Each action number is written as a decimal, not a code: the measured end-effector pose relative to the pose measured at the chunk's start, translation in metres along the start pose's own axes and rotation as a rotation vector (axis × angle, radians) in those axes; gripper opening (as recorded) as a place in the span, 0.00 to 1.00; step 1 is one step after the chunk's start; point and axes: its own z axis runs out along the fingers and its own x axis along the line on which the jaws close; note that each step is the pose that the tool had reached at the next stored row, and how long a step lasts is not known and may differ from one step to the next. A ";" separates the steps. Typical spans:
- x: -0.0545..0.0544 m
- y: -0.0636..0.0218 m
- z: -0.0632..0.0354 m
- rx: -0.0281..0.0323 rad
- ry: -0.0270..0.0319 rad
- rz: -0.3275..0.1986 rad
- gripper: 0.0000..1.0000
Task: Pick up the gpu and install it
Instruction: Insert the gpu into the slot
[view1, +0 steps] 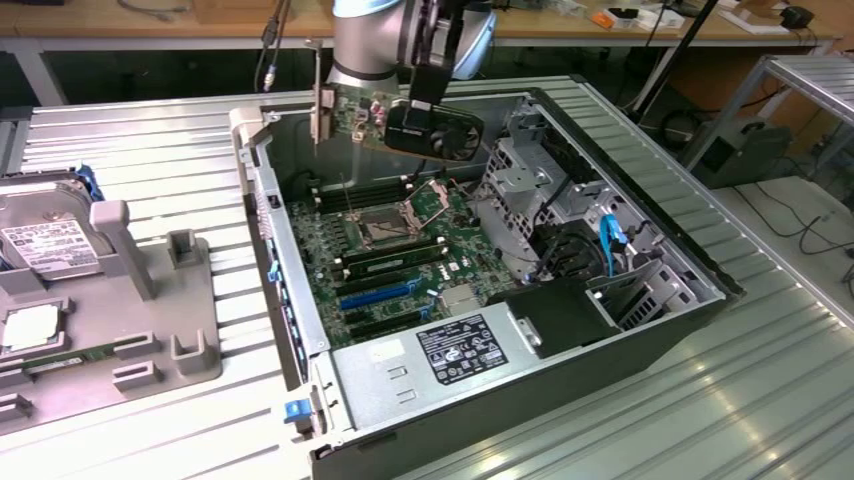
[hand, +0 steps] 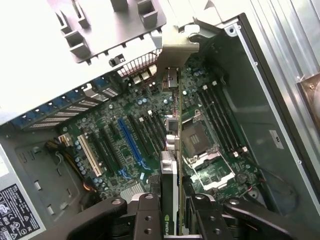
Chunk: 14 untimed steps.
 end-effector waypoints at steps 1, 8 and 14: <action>0.000 0.0000 0.0000 -0.0004 0.0006 -0.015 0.27; 0.000 0.0000 0.0000 -0.0027 0.0040 -0.096 0.27; 0.000 0.0000 0.0000 -0.0047 0.0071 -0.173 0.27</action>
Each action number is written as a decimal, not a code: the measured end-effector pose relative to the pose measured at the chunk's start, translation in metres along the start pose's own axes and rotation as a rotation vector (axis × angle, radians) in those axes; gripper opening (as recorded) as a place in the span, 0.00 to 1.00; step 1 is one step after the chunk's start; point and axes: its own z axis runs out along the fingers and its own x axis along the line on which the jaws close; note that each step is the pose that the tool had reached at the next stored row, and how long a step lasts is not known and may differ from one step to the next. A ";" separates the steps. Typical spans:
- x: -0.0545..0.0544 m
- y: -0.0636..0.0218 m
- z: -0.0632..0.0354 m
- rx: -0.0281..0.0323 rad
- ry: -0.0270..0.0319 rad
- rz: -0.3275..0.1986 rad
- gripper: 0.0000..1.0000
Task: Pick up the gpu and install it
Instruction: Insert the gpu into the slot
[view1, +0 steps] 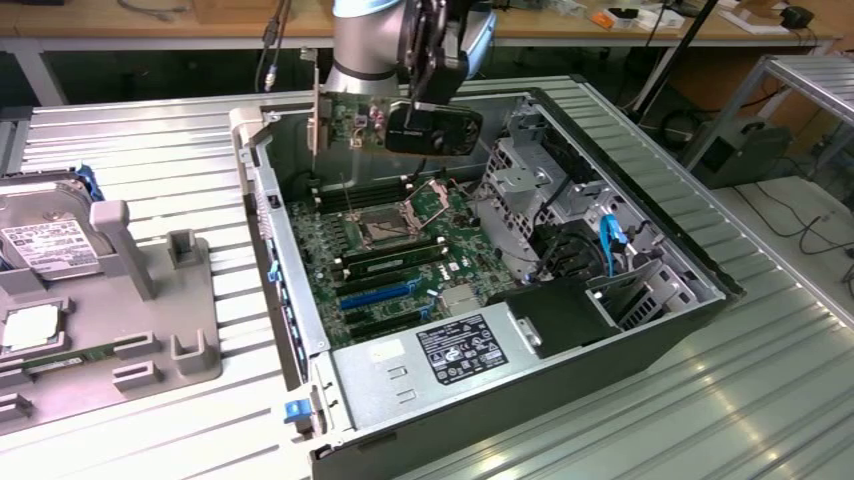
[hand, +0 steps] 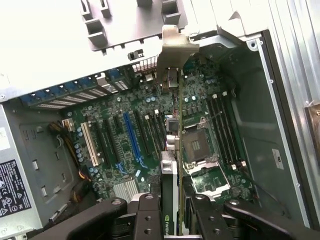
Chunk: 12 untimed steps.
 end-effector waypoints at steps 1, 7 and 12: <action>0.000 0.0000 0.0000 -0.0006 0.0008 -0.021 0.27; 0.000 0.0000 0.0000 -0.0027 0.0040 -0.099 0.27; 0.000 0.0000 0.0000 -0.0047 0.0070 -0.172 0.27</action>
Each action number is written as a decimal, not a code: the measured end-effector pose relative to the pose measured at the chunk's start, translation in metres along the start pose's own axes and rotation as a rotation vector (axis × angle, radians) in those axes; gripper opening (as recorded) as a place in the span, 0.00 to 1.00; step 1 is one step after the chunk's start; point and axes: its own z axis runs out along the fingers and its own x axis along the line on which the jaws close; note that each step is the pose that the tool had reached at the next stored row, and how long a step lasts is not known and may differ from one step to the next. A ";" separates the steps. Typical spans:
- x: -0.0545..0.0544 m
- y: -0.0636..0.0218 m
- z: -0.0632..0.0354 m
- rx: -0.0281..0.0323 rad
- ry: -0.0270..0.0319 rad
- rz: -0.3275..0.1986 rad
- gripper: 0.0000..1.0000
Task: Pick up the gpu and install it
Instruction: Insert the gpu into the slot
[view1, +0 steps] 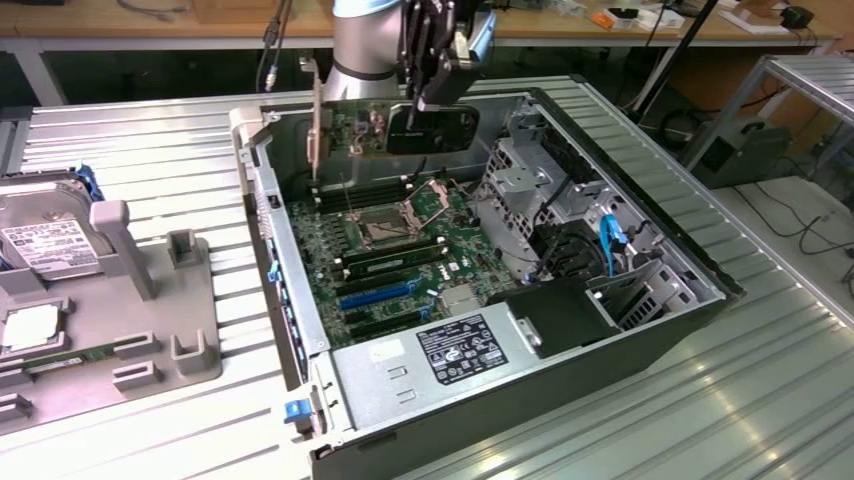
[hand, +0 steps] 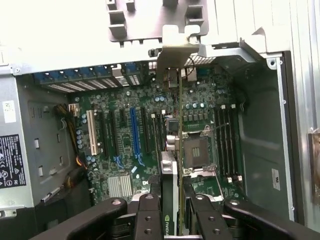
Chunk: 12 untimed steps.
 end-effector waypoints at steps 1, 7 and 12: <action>0.000 0.0000 0.0000 -0.0004 0.0006 -0.014 0.27; 0.000 0.0000 0.0000 -0.0025 0.0039 -0.093 0.27; 0.000 -0.0001 0.0024 -0.0025 0.0038 -0.093 0.27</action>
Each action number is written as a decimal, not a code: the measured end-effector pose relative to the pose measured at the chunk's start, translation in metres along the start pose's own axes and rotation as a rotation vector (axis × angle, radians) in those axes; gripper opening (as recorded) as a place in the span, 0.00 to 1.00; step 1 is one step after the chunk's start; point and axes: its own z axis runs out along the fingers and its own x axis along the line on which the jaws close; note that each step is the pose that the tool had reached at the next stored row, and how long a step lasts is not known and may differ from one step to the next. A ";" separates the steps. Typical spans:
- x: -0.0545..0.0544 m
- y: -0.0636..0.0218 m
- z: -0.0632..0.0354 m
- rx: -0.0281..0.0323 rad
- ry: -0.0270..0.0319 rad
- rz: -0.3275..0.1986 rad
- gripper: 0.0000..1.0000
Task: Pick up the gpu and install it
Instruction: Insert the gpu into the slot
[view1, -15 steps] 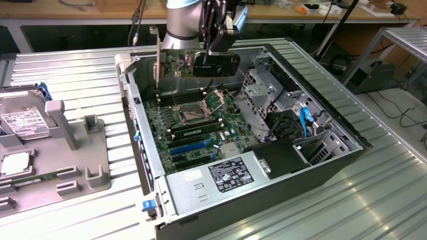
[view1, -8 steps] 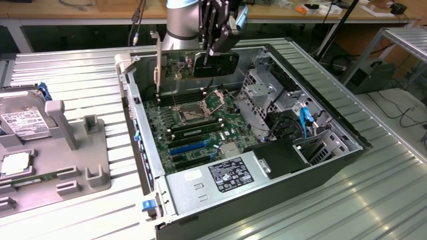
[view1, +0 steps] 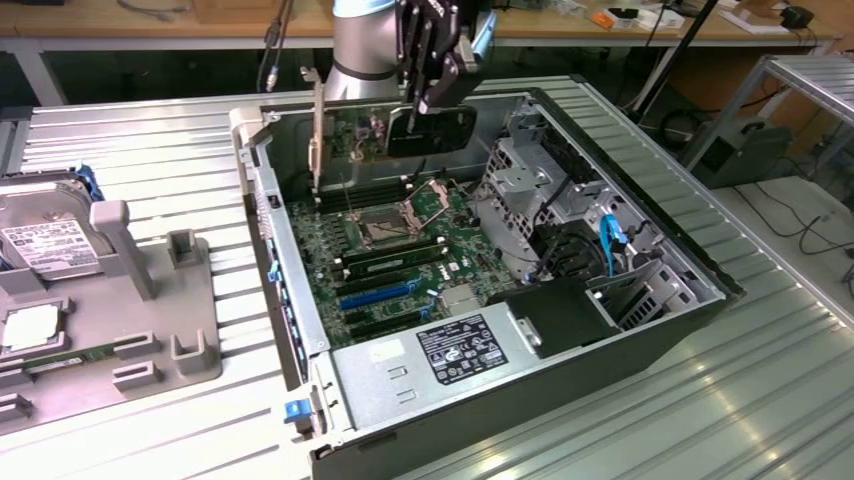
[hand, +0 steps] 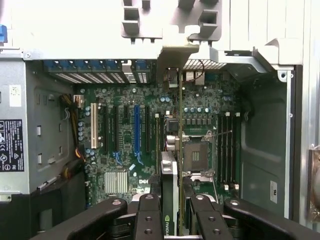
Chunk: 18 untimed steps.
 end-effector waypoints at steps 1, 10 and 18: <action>0.000 -0.0001 0.0012 0.0000 0.0000 0.000 0.27; 0.000 -0.0004 0.0099 0.0000 0.0001 0.000 0.27; 0.000 -0.0011 0.0170 0.0000 0.0001 0.000 0.27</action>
